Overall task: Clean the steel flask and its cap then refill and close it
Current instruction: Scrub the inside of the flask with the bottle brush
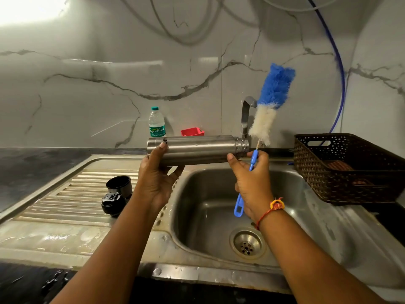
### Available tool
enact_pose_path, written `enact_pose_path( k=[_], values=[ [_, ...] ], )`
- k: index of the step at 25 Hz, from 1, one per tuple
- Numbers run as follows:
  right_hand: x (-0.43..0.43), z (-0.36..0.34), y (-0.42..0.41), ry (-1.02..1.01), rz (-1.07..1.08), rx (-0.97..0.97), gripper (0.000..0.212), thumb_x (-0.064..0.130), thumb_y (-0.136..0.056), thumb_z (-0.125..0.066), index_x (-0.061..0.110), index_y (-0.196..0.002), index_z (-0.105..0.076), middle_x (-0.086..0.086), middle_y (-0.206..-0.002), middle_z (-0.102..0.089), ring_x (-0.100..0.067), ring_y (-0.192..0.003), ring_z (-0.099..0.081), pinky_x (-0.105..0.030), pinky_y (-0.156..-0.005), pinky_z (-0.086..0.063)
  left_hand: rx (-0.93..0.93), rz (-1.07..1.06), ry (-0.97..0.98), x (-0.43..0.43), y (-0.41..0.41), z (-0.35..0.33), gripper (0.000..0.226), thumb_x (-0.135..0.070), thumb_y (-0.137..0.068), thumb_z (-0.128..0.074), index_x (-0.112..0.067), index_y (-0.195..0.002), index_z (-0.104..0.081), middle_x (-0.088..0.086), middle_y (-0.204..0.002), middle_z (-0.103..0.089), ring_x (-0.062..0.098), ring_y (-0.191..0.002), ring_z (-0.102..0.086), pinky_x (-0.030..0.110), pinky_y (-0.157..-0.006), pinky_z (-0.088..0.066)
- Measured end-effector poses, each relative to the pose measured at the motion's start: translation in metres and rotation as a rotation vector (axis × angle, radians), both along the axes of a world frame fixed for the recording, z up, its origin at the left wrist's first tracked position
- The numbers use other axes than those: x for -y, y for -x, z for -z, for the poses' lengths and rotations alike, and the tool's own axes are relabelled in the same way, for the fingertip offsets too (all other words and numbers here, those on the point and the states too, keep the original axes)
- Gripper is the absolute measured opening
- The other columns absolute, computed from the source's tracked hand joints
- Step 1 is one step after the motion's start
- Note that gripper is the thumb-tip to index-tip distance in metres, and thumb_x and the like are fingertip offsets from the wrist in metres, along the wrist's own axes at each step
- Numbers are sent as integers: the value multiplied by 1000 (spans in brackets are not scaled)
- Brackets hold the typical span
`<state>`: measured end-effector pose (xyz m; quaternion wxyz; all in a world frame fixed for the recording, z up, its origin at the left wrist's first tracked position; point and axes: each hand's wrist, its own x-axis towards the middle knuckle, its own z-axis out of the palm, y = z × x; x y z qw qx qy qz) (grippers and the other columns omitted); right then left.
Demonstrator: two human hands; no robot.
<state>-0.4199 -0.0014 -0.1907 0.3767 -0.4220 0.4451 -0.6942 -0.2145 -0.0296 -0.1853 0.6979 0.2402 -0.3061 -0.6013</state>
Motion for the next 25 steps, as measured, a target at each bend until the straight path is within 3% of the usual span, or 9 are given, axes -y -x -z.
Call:
enact_pose_path(
  k=[3,6,9,12,14,16,19,21,25],
  values=[
    [0,2,-5,14,9,-33,49,28,-84,-75,19,-120,-44,1,-88,-64,-6,-62,-54,-27,-59,-44,-159,59,-13,-3,5,-1,85,-35,-67,-89,-16,-141,-53,12,-128,-70,27,-109,-72,45,-91,-57],
    [-2,2,-10,25,18,-81,49,28,-86,-74,18,-123,-44,2,-87,-68,-7,-64,-58,-27,-61,-47,-191,166,7,-5,10,1,114,-41,-38,-103,-15,-138,-54,13,-129,-70,34,-115,-69,57,-99,-53],
    [-5,2,-12,39,11,-147,46,29,-87,-72,18,-121,-44,4,-88,-69,-5,-65,-63,-23,-58,-48,-136,219,26,-7,21,7,108,-31,-48,-102,-16,-141,-49,17,-131,-68,39,-120,-65,66,-101,-49],
    [-5,2,-12,1,14,-266,32,38,-94,-61,22,-117,-46,2,-91,-71,-7,-67,-65,-24,-58,-49,-128,119,-22,-3,21,7,79,-18,-73,-86,-17,-143,-49,17,-125,-71,40,-115,-68,65,-95,-53],
    [-5,0,-13,-53,-2,-323,23,45,-102,-42,26,-112,-51,1,-78,-72,-4,-48,-53,-25,-51,-42,-136,49,-40,5,10,6,71,-17,-79,-82,-18,-142,-50,16,-123,-72,37,-112,-70,62,-95,-55],
    [-5,-1,-12,-107,-17,-399,34,43,-105,-31,24,-111,-59,0,-60,-64,-7,-45,-47,-25,-50,-37,-154,-10,-29,13,-3,5,72,-19,-81,-82,-19,-145,-49,15,-124,-72,34,-112,-70,61,-96,-54],
    [-7,3,-12,-100,-87,-559,29,36,-104,-41,19,-107,-65,-1,-60,-59,-7,-51,-50,-25,-53,-37,-205,-100,-5,20,-18,1,74,-18,-81,-83,-21,-146,-48,14,-130,-69,32,-112,-70,60,-95,-55],
    [-9,4,-15,-67,-165,-566,22,34,-102,-48,20,-108,-64,0,-67,-61,-6,-54,-53,-26,-53,-40,-244,-160,11,23,-27,-1,71,-15,-80,-83,-23,-142,-49,15,-133,-66,33,-115,-69,59,-95,-55],
    [-12,1,-13,-57,-150,-659,25,35,-102,-46,25,-102,-68,11,-66,-55,-9,-65,-52,-26,-58,-38,-316,-199,33,23,-45,-4,69,-10,-79,-84,-26,-136,-49,17,-136,-61,39,-119,-65,61,-96,-55]
  ],
)
